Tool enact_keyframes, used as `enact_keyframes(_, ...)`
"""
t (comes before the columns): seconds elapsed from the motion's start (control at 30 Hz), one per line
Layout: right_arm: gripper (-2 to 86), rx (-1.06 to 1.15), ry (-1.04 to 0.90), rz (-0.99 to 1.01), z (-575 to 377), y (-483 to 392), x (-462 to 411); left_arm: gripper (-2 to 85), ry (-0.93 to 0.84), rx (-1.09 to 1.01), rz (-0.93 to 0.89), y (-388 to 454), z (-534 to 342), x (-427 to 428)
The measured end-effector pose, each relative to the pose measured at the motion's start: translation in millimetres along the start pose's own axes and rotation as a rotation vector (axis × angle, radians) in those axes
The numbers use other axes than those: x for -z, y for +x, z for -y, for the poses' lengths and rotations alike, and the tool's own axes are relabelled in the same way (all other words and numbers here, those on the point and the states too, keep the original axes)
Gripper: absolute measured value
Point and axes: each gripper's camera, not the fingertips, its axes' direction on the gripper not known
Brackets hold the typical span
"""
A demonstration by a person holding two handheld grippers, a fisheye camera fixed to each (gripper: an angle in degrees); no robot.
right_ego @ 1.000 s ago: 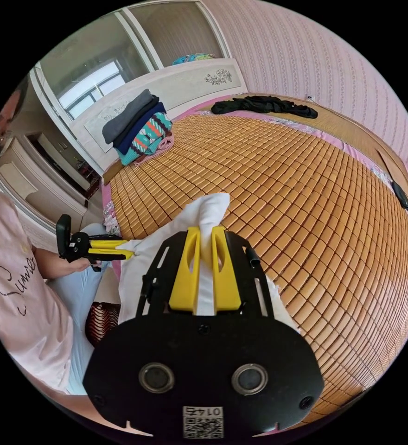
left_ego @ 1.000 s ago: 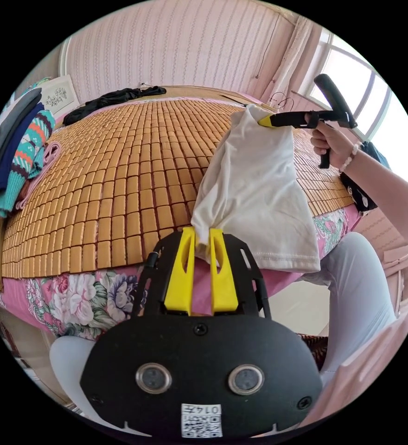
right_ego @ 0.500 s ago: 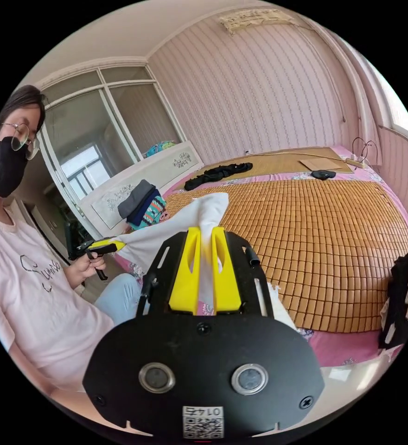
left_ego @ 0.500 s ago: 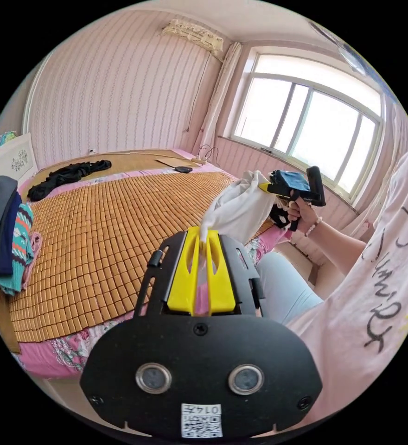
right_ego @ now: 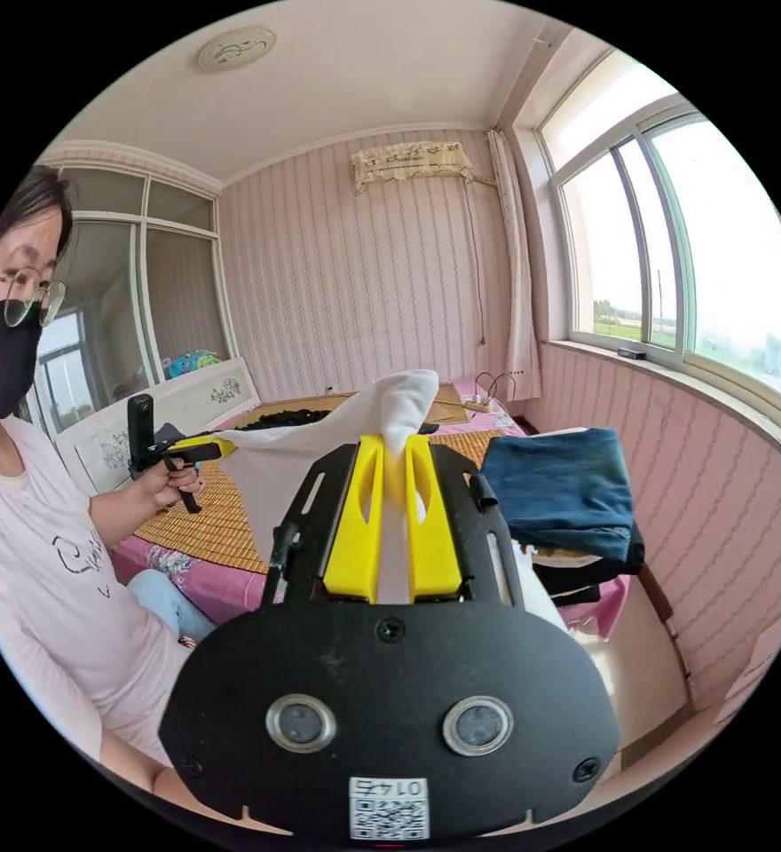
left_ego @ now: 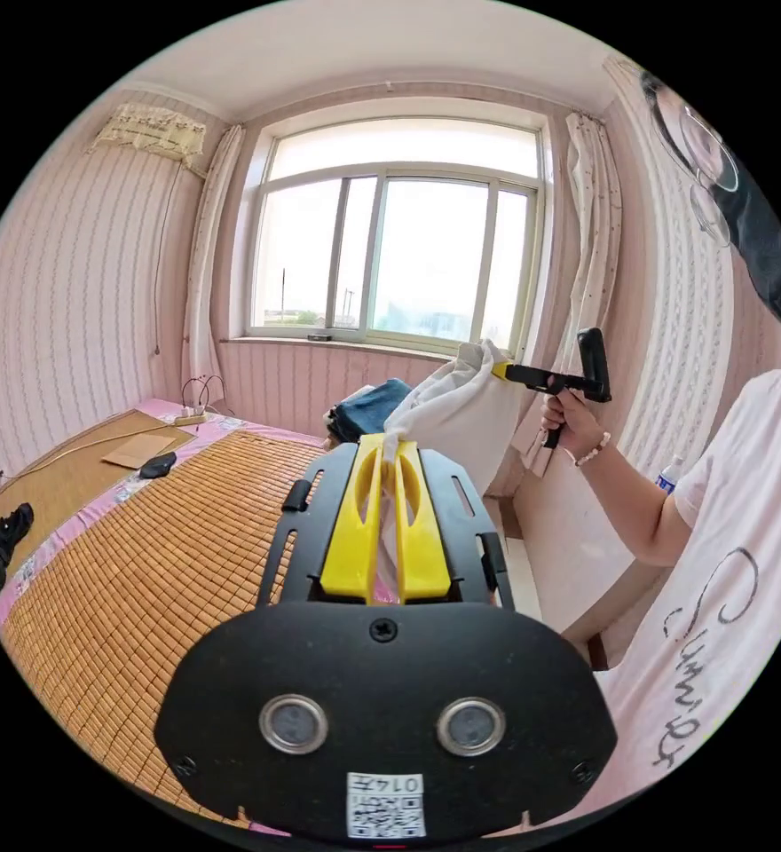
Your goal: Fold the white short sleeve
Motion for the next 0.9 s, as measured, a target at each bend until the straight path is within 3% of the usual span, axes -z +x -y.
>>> enact_keyframes(0.13, 4.5, -0.035, -0.099, -0.133, 73, 73, -12, 0.8, 0.0, -0.01, 0.001, -24, 69, -97)
enact_keyframes(0.2, 6.9, -0.099, -0.254, -0.29, 109, 137, -59, 3.9, 0.014, 0.095, 0.055, -52, 103, -164)
enact_keyframes(0.3, 12.3, -0.368, -0.432, -0.46, 81, 217, -120, 7.2, -0.118, 0.278, 0.062, -97, 104, -243)
enact_keyframes(0.4, 16.5, -0.447, -0.414, -0.359, 35, 233, -124, 8.1, -0.258, 0.344, 0.05, -118, 75, -270)
enact_keyframes(0.57, 16.4, -0.336, -0.264, -0.35, -23, 190, -86, 7.8, -0.235, 0.191, 0.137, -110, 31, -214)
enact_keyframes(0.7, 15.0, -0.253, -0.215, -0.284, -78, 120, -61, 7.4, -0.217, 0.182, 0.152, -95, -11, -138)
enact_keyframes(0.9, 13.9, -0.141, -0.335, -0.229, -161, 11, -74, 7.2, -0.254, 0.173, 0.327, -39, -102, -15)
